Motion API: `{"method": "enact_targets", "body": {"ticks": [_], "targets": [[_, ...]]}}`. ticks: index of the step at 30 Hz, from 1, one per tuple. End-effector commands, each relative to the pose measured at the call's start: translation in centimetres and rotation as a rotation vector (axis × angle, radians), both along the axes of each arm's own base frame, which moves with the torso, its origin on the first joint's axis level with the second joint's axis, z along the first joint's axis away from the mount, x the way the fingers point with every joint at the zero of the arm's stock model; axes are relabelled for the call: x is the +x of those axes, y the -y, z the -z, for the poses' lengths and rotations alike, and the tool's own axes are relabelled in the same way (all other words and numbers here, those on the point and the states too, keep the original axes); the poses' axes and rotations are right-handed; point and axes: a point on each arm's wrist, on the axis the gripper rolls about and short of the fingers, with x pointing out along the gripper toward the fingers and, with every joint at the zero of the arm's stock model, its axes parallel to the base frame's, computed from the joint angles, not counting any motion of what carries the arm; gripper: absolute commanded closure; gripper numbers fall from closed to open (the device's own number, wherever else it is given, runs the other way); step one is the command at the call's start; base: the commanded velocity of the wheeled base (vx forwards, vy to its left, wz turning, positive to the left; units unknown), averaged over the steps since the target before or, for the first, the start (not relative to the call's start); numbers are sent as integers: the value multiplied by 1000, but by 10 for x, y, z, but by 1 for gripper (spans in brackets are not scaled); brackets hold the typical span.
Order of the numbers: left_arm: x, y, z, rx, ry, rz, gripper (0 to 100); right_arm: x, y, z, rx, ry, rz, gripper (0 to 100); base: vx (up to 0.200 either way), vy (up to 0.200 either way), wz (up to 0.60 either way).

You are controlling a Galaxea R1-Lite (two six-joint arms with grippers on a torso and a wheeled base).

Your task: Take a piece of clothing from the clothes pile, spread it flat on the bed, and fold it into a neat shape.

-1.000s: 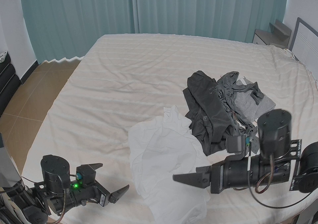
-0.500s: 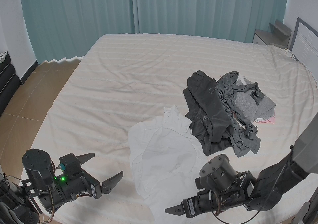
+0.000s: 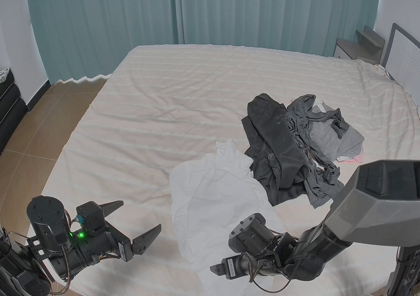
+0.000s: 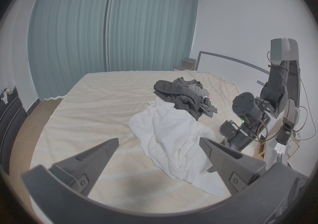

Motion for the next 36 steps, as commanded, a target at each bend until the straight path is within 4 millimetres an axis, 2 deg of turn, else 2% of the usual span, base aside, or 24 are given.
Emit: {"method": "enact_targets", "body": {"ticks": [1,5,6,10,15,20,27,28,30,36], "targets": [[-3,-2,2,7,-12,-3,0,9,-11,24,-53,8,21,0,0,0,0],[-3,-3,2,7,-12,-4,0,11,-13,30,-73,23,32,0,0,0,0],[-3,-3,2,7,-12,-6,0,13,-15,34,-84,32,41,100,0,0,0],[-2,-4,2,7,-12,-12,0,12,-14,27,-74,45,44,100,0,0,0],[-2,-4,3,8,-14,-12,0,13,-12,-2,-7,85,59,100,0,0,0],[-2,-4,3,8,-14,-12,0,9,-4,-40,77,135,65,100,0,0,0],[-2,-3,5,14,-24,-12,0,-12,19,-115,259,233,38,100,0,0,0],[-2,-3,5,14,-24,-12,0,-13,19,-117,263,235,37,100,0,0,0],[-2,-3,5,15,-26,-12,0,-20,30,-146,352,275,15,100,0,0,0],[-1,-2,9,28,-46,-8,0,-28,48,-192,495,352,-18,100,0,0,0]]}}
